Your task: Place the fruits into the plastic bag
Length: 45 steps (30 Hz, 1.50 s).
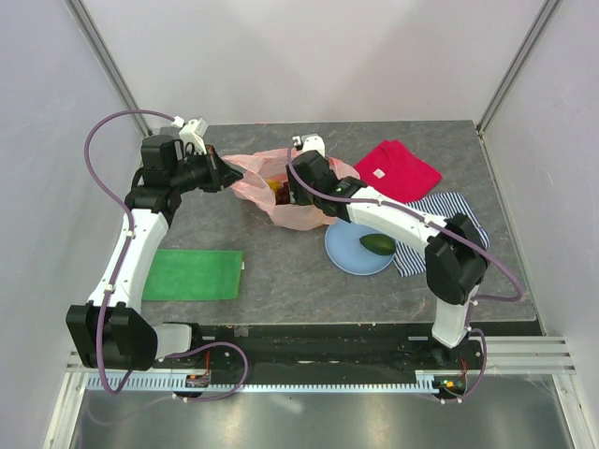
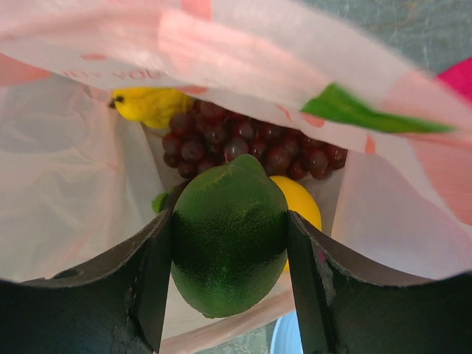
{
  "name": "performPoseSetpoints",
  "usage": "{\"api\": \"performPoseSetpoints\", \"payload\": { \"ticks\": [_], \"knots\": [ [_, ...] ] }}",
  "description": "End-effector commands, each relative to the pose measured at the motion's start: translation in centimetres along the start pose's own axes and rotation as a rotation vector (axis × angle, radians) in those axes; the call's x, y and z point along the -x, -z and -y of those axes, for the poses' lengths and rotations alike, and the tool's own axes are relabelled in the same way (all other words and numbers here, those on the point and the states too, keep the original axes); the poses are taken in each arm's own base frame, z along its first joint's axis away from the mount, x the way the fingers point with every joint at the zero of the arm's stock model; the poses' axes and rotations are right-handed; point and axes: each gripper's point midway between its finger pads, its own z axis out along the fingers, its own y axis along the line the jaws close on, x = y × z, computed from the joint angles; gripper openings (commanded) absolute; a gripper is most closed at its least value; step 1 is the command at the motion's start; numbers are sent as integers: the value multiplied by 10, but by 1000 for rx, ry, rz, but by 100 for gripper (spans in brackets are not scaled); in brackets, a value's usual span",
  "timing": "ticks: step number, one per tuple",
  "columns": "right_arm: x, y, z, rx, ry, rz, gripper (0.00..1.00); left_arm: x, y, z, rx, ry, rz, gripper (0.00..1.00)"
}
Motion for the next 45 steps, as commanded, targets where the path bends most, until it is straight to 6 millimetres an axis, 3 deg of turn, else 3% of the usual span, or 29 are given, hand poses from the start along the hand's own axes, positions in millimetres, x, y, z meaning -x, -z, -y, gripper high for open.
{"api": "performPoseSetpoints", "payload": {
  "ticks": [1, 15, 22, 27, 34, 38, 45],
  "knots": [
    [0, -6, -9, 29, 4, -17, 0, 9, 1, 5, -27, -11, 25, 2],
    [-58, -26, -19, 77, 27, -190, 1, 9, 2, 6, -28, -12, 26, 2],
    [-62, -26, -17, 69, 45, -208, 22, 9, 1, 6, -28, -11, 25, 2],
    [-60, -25, -18, 76, 49, -204, 54, 9, 2, 6, -28, -11, 25, 2],
    [-57, -23, -20, 91, 56, -200, 74, 9, 1, 6, -30, -11, 24, 2],
    [-56, -22, -22, 106, 63, -197, 82, 9, 1, 6, -31, -10, 23, 2],
    [-42, -15, -26, 131, 48, -162, 82, 9, 2, 7, -31, -11, 24, 2]
  ]
}}
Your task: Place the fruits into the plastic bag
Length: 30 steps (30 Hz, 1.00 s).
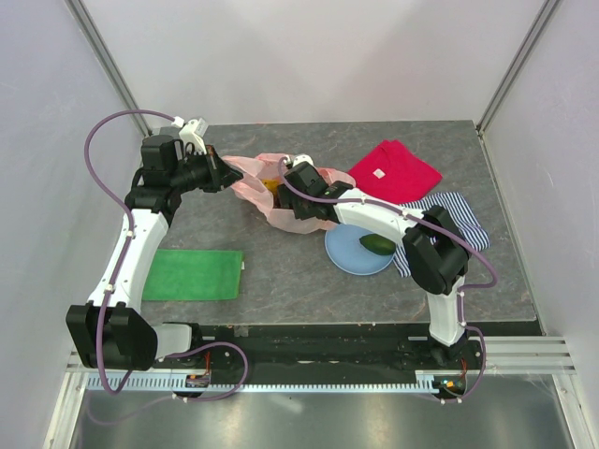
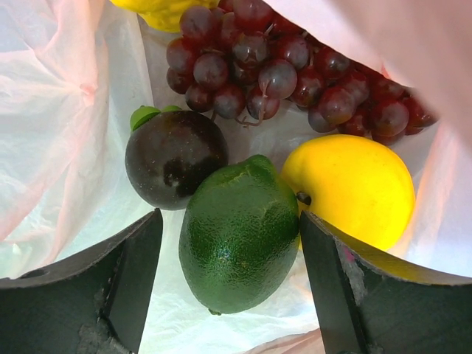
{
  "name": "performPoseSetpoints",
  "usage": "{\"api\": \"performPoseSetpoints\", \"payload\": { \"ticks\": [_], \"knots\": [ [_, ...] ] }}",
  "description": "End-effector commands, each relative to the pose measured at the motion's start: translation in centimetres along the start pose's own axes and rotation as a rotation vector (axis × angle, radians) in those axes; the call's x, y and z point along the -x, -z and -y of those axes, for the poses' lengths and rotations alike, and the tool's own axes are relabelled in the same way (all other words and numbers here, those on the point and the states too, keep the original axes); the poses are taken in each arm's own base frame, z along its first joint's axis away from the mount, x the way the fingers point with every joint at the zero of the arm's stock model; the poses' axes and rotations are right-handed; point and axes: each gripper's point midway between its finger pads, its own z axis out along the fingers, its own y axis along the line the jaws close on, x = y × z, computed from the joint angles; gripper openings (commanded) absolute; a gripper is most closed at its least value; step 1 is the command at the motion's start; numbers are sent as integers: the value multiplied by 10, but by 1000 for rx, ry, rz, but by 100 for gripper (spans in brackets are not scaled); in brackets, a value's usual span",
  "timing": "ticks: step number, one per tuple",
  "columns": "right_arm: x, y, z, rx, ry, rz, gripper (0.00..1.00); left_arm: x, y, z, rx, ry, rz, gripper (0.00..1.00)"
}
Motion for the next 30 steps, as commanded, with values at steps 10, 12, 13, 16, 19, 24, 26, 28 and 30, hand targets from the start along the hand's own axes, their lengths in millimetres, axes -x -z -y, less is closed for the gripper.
{"api": "performPoseSetpoints", "payload": {
  "ticks": [10, 12, 13, 16, 19, 24, 26, 28, 30],
  "knots": [
    [93, 90, -23, 202, -28, 318, 81, 8, 2, 6, -32, -9, 21, 1],
    [100, 102, -26, 238, -27, 357, 81, 10, 2, 7, -34, -12, 24, 2],
    [103, 114, -29, 272, -28, 389, 81, 9, 2, 7, -33, -11, 24, 1],
    [106, 140, -40, 380, -4, 446, 81, 9, 2, 7, -34, -10, 22, 2],
    [108, 171, -48, 480, 29, 516, 81, 8, 2, 7, -33, -9, 21, 2],
    [109, 215, -33, 477, 35, 606, 81, 9, 1, 7, -35, -7, 20, 1],
    [117, 232, -11, 399, -2, 646, 83, 8, 2, 7, -35, -6, 20, 2],
    [116, 235, 25, 283, -44, 620, 83, 9, 2, 7, -35, -7, 22, 2],
    [111, 234, 49, 240, -92, 587, 82, 8, 1, 7, -35, -3, 19, 1]
  ]
}}
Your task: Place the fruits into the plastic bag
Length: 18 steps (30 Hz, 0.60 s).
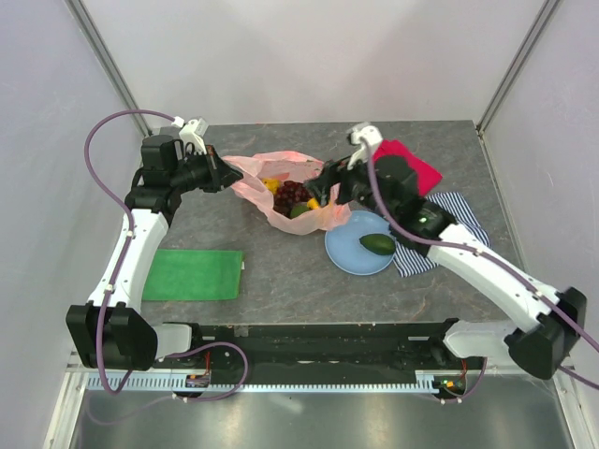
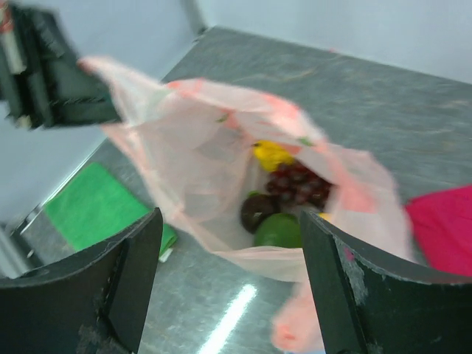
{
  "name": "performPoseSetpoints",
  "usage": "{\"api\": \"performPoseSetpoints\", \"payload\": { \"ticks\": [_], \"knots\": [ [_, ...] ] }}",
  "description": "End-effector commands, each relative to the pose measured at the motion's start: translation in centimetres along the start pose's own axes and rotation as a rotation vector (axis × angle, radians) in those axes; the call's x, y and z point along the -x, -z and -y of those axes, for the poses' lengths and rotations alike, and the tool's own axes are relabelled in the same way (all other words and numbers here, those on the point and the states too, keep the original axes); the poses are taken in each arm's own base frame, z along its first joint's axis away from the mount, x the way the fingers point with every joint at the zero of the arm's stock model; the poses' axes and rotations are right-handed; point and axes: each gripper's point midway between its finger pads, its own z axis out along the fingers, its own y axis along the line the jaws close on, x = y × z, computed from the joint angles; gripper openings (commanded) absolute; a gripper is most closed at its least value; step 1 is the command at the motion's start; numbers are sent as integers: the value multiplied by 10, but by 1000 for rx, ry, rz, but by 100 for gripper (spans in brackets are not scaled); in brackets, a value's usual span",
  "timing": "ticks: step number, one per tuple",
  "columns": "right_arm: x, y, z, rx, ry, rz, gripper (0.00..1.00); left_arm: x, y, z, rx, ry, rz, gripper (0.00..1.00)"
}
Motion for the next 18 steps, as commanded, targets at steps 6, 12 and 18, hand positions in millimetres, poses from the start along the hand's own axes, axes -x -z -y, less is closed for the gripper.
{"api": "performPoseSetpoints", "payload": {
  "ticks": [6, 12, 18],
  "knots": [
    [5, 68, 149, -461, -174, -28, 82, 10, 1, 8, -36, -6, 23, 2],
    [-91, 90, 219, -651, -319, -216, 80, 8, 1, 7, -35, -4, 19, 2],
    [-164, 98, 216, -690, -329, -400, 77, 8, 1, 8, -43, 1, 17, 2]
  ]
}}
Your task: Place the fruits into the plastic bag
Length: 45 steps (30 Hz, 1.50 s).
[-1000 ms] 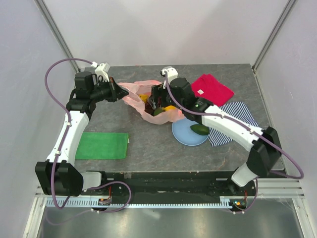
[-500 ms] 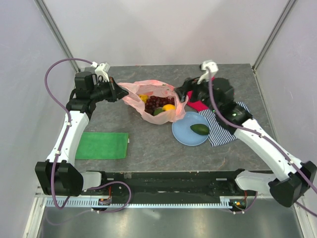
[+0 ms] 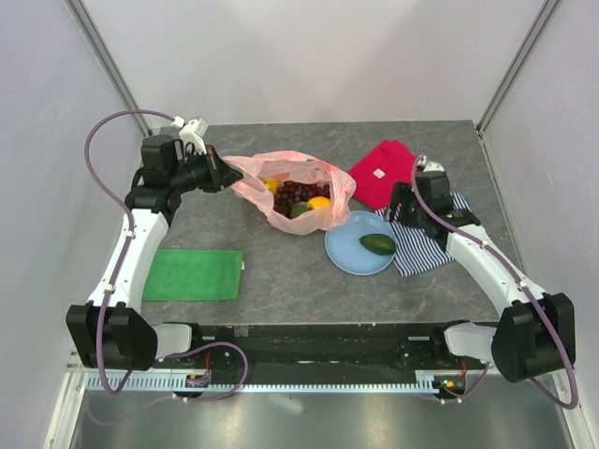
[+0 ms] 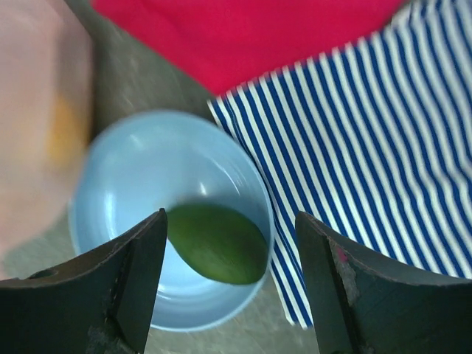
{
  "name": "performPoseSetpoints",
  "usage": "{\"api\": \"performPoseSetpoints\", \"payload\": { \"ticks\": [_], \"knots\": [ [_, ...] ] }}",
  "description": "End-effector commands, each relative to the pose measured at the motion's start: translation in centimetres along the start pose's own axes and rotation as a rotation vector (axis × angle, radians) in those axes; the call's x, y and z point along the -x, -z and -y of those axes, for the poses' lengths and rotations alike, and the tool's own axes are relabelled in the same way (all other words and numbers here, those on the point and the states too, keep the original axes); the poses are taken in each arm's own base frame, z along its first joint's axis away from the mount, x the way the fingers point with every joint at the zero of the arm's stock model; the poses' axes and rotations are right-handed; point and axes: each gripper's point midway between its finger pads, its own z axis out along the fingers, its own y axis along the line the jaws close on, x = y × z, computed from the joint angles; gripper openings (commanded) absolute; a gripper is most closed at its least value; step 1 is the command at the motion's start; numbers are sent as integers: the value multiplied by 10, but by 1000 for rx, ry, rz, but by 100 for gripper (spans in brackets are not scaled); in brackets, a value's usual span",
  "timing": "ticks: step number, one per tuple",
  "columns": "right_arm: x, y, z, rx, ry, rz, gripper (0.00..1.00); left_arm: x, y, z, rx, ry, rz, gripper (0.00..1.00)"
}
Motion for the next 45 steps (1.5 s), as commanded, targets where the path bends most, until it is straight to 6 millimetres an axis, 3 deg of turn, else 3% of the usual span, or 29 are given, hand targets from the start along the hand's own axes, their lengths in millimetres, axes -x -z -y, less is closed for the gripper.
{"api": "performPoseSetpoints", "payload": {
  "ticks": [1, 6, 12, 17, 23, 33, 38, 45],
  "knots": [
    [-38, -4, 2, -47, 28, -88, 77, 8, 1, 7, -39, 1, 17, 2],
    [-65, -9, -10, -53, 96, -149, 79, 7, -1, 6, -40, 4, 13, 2],
    [-78, -11, -16, -84, 249, -185, 83, 6, -2, 5, -37, 6, 9, 1],
    [-80, -12, -10, -142, 378, -221, 84, 6, -2, 6, -40, 8, 8, 2],
    [-76, -18, -17, -128, 483, -218, 88, 6, -2, 5, -37, 6, 9, 2],
    [-98, -39, -24, -78, 569, -276, 84, 6, -3, 4, -35, 4, 8, 2],
    [-107, -48, -21, -94, 565, -304, 74, 5, -3, 3, -34, 6, 6, 2],
    [-104, -43, -25, -70, 546, -284, 47, 5, -3, 3, -34, 6, 6, 2]
  ]
}}
